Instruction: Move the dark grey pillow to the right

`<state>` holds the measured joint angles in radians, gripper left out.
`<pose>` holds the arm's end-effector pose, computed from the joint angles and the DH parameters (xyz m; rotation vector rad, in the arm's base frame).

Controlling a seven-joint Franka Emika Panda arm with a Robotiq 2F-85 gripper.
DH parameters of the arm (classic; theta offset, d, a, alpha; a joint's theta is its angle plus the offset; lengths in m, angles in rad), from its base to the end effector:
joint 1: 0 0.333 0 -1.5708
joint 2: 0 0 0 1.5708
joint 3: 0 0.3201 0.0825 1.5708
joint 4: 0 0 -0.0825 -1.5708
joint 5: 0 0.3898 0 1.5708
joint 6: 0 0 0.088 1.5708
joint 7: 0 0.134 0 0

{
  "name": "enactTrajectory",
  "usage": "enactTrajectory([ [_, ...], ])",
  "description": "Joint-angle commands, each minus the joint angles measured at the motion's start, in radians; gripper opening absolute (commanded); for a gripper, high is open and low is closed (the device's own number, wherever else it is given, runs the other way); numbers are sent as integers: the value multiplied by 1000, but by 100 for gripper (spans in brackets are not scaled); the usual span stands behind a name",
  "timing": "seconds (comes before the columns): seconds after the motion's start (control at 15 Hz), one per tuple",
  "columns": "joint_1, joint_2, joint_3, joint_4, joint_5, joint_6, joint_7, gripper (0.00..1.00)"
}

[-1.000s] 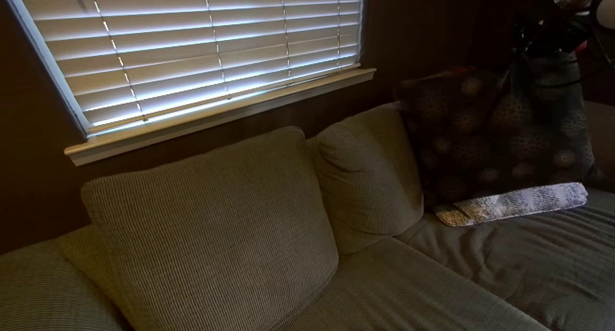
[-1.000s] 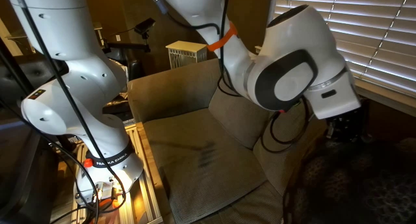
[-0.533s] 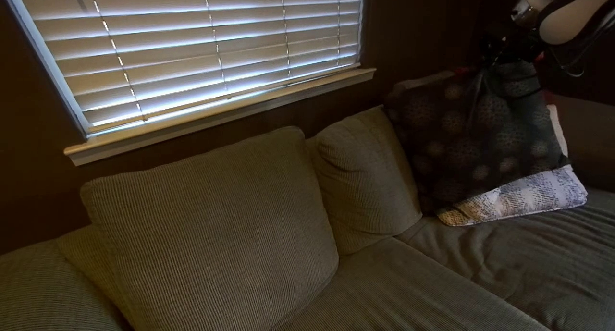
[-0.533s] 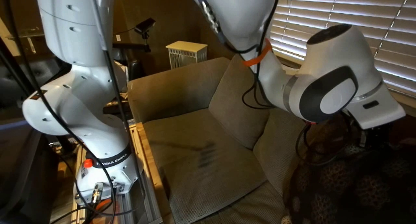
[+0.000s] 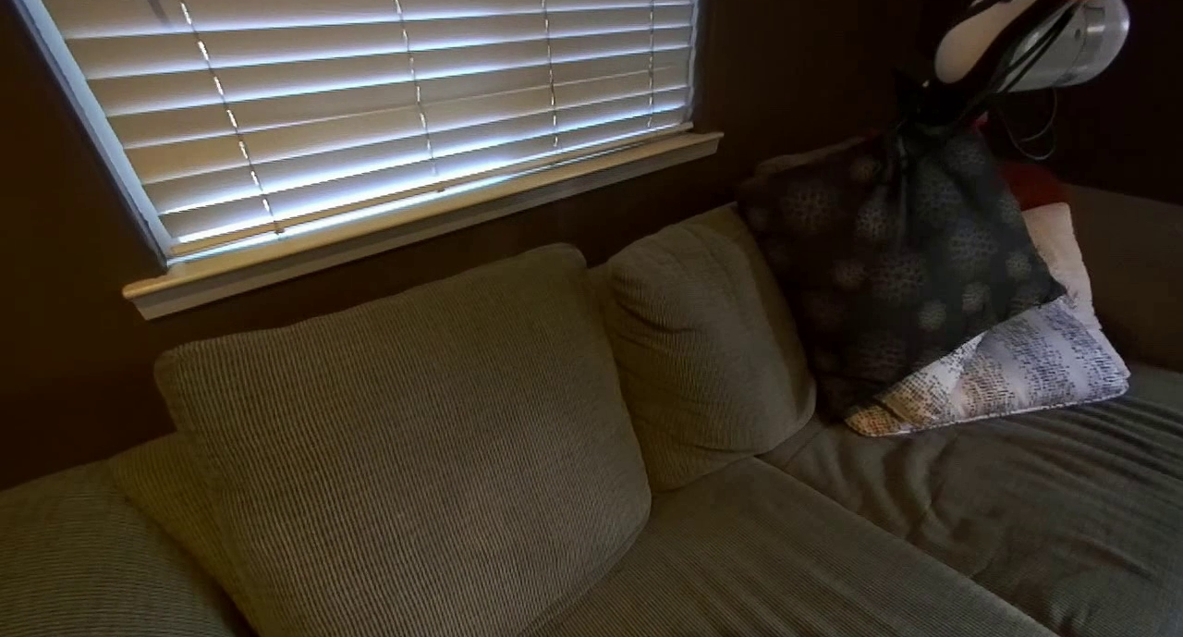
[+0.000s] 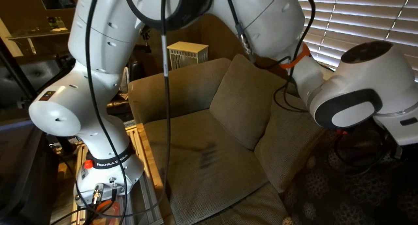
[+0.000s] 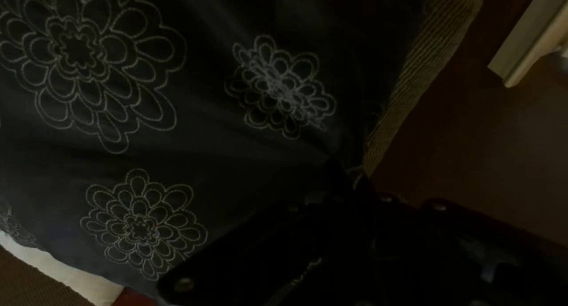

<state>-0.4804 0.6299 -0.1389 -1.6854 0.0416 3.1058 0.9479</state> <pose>0.6232 -0.4262 0.3117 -2.0195 1.9729 -1.1844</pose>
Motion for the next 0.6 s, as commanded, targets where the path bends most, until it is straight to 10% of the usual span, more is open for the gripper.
enactTrajectory([
  [0.0, 32, 131, -27, 185, 157, 51, -63, 1],
  [0.53, 41, 328, -10, 363, 321, 213, -120, 6],
])
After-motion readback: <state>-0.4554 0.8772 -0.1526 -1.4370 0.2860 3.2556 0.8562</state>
